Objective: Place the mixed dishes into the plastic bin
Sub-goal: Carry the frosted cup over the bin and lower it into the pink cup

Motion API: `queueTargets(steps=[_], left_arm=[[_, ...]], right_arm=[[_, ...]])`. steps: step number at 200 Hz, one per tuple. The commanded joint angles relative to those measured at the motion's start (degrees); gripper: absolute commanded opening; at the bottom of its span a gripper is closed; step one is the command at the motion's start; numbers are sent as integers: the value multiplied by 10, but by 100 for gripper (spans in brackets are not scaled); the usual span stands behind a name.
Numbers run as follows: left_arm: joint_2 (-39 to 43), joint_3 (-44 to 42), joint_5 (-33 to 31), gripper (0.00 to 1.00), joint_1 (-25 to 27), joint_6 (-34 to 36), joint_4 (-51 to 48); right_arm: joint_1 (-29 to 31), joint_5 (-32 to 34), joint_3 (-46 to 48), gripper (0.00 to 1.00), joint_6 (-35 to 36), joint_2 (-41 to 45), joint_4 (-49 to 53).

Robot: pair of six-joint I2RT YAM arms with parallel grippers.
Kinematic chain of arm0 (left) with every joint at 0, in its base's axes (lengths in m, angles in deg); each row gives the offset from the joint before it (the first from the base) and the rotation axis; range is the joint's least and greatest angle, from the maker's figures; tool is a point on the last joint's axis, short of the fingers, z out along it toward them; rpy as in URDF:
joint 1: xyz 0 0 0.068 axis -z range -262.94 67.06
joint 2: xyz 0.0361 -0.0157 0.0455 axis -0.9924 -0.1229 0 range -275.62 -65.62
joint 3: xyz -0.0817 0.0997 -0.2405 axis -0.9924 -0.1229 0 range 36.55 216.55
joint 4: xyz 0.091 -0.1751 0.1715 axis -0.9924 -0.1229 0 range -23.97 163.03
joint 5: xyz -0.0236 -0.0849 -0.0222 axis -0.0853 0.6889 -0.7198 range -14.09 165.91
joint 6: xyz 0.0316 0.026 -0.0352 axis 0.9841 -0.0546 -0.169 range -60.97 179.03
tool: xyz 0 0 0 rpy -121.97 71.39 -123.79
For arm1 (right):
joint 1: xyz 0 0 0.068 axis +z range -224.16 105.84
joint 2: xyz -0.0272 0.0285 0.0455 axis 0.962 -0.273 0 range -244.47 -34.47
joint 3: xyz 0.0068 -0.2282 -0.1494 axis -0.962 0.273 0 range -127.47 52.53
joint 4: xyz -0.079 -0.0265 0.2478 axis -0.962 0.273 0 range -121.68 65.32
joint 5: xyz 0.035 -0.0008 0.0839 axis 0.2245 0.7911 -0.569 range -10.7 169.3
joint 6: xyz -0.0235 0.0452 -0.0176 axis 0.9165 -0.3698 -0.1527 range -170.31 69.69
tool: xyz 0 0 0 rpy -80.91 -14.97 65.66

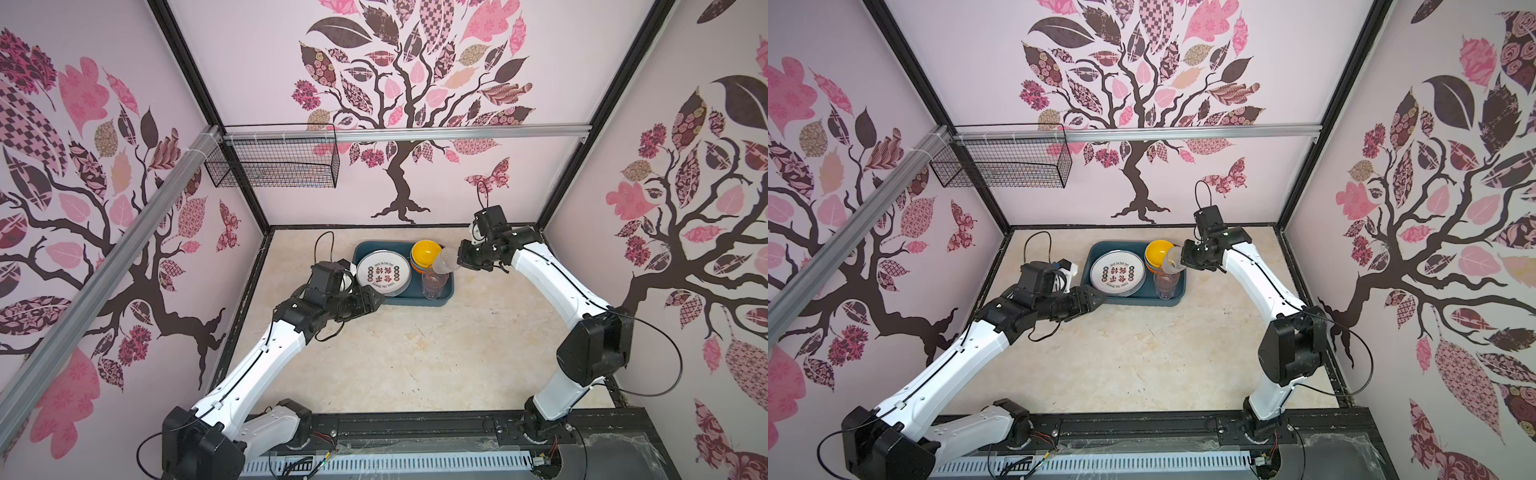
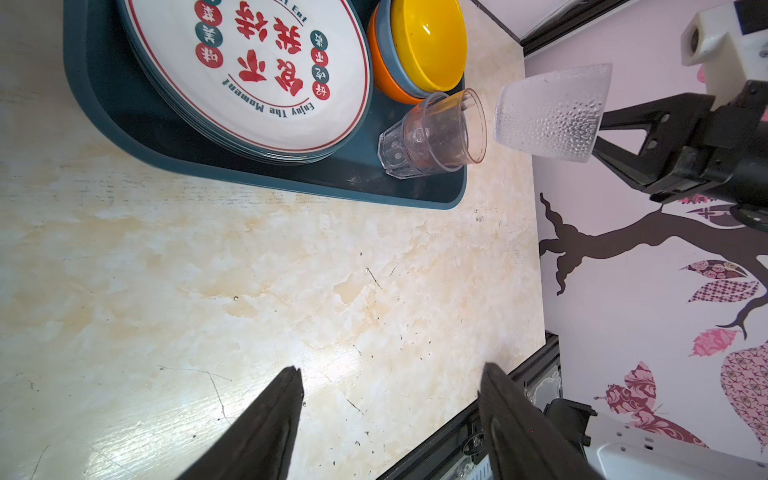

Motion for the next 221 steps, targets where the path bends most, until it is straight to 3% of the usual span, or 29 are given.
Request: queueTargets(steps=[1, 221], left_arm=[[8, -21, -5, 70, -4, 11, 3], [5, -39, -4, 70, -13, 11, 11]], right_arm=[[7, 10, -29, 2, 13, -24, 20], [11, 5, -36, 2, 18, -85, 10]])
